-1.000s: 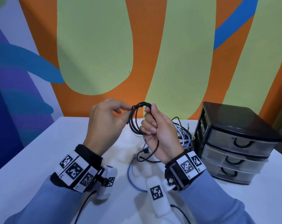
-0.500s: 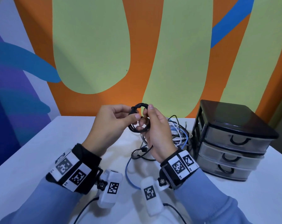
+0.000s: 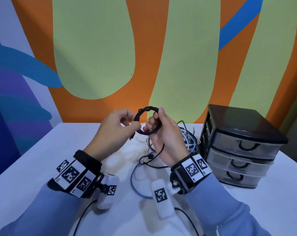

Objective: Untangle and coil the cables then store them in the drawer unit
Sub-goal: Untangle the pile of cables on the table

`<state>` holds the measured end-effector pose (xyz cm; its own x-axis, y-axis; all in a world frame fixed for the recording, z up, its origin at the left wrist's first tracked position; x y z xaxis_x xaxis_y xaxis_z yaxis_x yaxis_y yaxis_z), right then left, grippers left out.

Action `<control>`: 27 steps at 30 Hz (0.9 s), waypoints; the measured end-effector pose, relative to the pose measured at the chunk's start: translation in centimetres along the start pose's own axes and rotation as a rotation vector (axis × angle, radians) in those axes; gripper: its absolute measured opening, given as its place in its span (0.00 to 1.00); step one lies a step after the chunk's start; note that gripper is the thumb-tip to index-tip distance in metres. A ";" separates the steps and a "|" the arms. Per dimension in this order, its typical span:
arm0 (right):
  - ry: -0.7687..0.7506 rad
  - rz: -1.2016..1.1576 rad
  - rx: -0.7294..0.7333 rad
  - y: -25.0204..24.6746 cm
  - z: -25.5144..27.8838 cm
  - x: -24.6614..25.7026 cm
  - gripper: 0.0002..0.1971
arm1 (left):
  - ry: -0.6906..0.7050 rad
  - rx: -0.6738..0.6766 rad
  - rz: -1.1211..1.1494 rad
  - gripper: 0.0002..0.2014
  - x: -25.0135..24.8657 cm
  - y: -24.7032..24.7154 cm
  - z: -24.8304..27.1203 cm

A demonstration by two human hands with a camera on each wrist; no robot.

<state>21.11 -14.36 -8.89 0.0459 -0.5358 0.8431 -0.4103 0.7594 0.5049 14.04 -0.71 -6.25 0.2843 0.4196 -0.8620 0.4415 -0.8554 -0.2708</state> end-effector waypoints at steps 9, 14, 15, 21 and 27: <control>-0.060 -0.173 -0.023 -0.6 -0.1 1.4 0.16 | -0.550 0.366 0.159 0.32 0.6 2.0 2.3; -0.072 -0.268 -0.037 -0.8 -0.2 2.0 0.16 | -0.606 0.508 0.193 0.26 0.3 2.4 2.9; -0.074 -0.280 -0.038 -0.8 -0.2 2.0 0.16 | -0.603 0.542 0.166 0.24 0.3 2.6 3.1; -0.080 -0.279 -0.004 -0.3 0.2 2.4 0.16 | -0.419 0.324 0.404 0.14 -0.6 2.0 2.2; -0.079 -0.233 -0.006 -0.6 -0.1 2.2 0.16 | -0.208 -0.240 0.745 0.22 -0.5 -2.9 -0.2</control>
<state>21.54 -16.00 -7.36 0.0674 -0.7240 0.6865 -0.3915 0.6136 0.6857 12.82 1.67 -4.93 0.4219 -0.3196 -0.8484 0.3757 -0.7900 0.4845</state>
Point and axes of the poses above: each hand's wrist, its own z-axis away from the middle knuckle, its own y-axis out of the palm, x = y × z, the point moved 5 cm from there along -z, towards the middle knuckle, and after that the axes turned 11 degrees about z, right-handed, at the moved point
